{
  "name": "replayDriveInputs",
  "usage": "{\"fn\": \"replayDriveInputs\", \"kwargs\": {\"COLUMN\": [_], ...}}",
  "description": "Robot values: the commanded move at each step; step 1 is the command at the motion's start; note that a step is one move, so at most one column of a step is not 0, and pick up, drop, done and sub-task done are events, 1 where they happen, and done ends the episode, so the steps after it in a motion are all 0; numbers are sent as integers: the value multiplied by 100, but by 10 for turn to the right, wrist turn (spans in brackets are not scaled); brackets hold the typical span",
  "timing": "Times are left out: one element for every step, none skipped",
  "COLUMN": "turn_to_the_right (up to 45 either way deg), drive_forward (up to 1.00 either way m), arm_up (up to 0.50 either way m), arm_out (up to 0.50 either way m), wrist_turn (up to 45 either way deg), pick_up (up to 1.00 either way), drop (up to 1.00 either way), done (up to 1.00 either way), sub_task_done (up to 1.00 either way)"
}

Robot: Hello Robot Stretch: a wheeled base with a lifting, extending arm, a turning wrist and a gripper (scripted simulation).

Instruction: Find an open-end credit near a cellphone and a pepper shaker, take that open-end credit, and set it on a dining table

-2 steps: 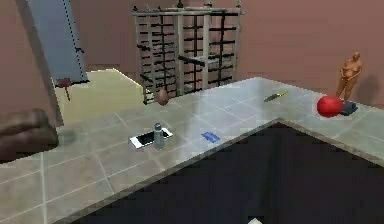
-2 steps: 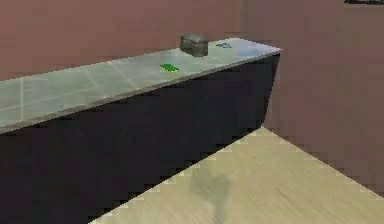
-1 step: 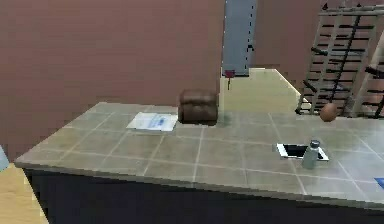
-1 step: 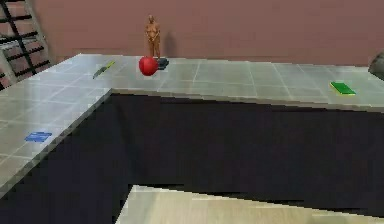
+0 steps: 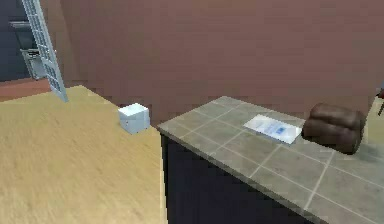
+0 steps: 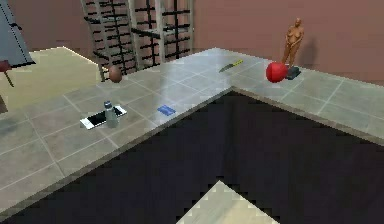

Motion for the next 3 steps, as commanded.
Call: {"fn": "replayDriveInputs", "kwargs": {"turn_to_the_right": [-30, 450, 450], "drive_forward": [0, 0, 0], "arm_up": [0, 0, 0], "arm_out": [0, 0, 0], "wrist_turn": [0, 0, 0], "pick_up": [0, 0, 0], "drop": [0, 0, 0], "done": [0, 0, 0], "sub_task_done": [0, 0, 0]}}
